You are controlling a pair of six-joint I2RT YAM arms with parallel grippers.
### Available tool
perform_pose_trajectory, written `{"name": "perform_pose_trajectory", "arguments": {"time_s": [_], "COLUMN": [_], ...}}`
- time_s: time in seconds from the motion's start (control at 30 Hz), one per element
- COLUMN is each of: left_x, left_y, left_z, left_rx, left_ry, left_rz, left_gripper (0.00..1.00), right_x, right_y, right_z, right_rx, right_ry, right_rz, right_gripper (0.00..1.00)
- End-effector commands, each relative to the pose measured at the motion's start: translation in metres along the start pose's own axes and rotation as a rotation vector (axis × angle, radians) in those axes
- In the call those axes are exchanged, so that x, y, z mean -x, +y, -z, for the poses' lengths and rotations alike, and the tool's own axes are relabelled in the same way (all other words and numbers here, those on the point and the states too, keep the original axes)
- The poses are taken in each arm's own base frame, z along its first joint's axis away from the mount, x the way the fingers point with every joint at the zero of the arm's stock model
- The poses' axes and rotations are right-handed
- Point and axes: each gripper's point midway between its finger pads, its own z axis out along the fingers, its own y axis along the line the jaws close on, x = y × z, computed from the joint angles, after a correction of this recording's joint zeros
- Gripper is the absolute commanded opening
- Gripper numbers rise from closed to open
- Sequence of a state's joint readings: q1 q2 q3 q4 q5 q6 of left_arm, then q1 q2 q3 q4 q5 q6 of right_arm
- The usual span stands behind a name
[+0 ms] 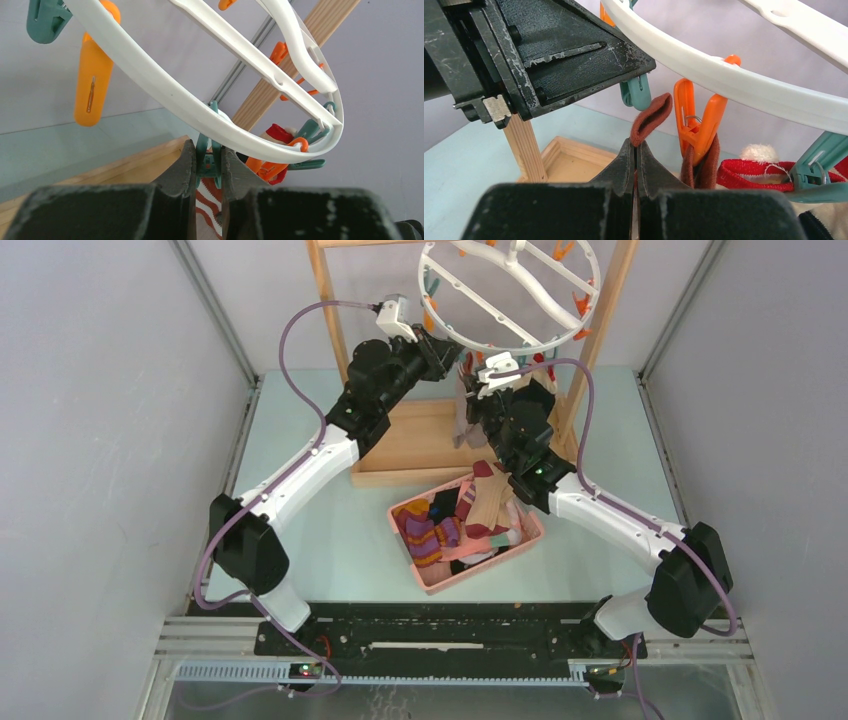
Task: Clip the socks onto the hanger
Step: Clamp the sock onto the hanger.
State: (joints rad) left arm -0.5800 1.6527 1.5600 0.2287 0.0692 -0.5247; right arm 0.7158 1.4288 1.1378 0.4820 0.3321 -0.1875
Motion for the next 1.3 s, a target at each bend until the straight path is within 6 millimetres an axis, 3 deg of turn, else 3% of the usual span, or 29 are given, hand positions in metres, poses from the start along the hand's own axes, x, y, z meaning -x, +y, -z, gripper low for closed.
{"name": "perform_pose_trajectory", "arguments": {"time_s": [0.0, 0.3, 0.57, 0.73, 1.07, 1.27], "left_x": [0.053, 0.050, 0.056, 0.055, 0.057, 0.059], "left_y": [-0.024, -0.023, -0.025, -0.023, -0.015, -0.016], "left_z": [0.012, 0.011, 0.013, 0.014, 0.016, 0.016], "left_rx": [-0.033, -0.032, -0.033, -0.024, 0.026, 0.024], "left_ry": [-0.117, -0.110, -0.121, -0.118, -0.103, -0.105], "left_rz": [0.011, 0.014, 0.009, 0.000, -0.064, -0.088], "left_gripper": [0.01, 0.01, 0.01, 0.01, 0.01, 0.01], "right_x": [0.023, 0.030, 0.005, 0.001, 0.015, 0.027], "right_y": [0.002, 0.004, 0.004, 0.001, -0.017, -0.006], "right_z": [-0.004, -0.005, 0.000, 0.003, 0.011, 0.012], "right_rx": [0.011, 0.027, 0.038, 0.032, -0.009, 0.024], "right_ry": [-0.051, -0.065, 0.014, 0.033, -0.013, -0.049], "right_rz": [-0.024, -0.017, -0.034, -0.022, -0.041, -0.045], "right_gripper": [0.00, 0.00, 0.00, 0.00, 0.00, 0.00]}}
